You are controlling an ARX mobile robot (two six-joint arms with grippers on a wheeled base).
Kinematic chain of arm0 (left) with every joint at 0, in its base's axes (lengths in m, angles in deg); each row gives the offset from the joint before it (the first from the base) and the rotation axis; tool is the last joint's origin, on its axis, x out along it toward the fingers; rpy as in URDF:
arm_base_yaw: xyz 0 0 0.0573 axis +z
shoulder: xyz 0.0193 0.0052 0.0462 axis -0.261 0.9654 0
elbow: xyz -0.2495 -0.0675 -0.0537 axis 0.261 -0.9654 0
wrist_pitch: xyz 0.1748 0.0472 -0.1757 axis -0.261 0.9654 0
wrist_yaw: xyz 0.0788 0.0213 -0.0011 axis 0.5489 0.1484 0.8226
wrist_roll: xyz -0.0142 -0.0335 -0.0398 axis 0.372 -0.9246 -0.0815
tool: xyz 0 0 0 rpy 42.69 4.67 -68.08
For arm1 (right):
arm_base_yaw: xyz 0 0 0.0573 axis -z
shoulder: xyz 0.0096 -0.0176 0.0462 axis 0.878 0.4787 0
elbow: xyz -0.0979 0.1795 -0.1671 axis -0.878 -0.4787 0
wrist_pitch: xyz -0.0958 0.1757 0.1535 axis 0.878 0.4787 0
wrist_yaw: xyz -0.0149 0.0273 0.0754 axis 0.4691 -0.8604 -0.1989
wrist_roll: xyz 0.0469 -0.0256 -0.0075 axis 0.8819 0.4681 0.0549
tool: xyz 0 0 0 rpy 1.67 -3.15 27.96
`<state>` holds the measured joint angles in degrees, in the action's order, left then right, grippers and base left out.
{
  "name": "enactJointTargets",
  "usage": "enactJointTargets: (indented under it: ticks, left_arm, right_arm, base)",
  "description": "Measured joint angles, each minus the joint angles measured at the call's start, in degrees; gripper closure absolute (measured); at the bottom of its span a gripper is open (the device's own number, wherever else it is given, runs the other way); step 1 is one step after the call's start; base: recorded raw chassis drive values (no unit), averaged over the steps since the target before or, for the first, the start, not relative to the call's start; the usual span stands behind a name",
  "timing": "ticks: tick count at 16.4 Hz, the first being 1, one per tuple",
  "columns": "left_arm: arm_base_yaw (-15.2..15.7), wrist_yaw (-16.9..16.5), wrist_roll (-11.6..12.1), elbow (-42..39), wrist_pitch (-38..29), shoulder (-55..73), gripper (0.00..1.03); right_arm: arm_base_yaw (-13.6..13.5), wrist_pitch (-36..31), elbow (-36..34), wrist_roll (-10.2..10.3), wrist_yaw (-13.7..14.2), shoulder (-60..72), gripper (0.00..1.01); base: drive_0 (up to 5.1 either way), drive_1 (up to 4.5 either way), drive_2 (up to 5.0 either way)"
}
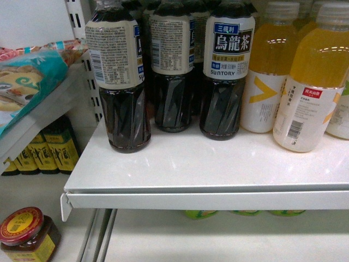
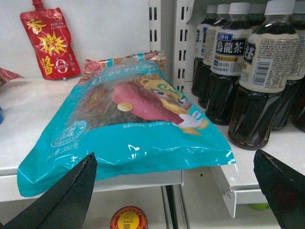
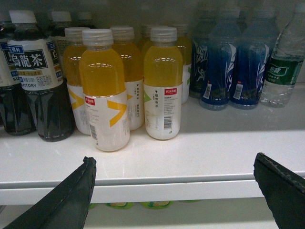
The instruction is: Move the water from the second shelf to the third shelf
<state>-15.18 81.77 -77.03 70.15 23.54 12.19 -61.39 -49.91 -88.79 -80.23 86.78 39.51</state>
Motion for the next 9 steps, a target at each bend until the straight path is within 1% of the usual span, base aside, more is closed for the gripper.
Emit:
enactJointTargets:
  ticks: [9]
  left_arm:
    - [0.0,0.0,0.0,0.0,0.0,0.0,0.05]
  right_arm:
    - [0.0,0.0,0.0,0.0,0.0,0.0,0.03]
  base:
    - [0.0,0.0,0.0]
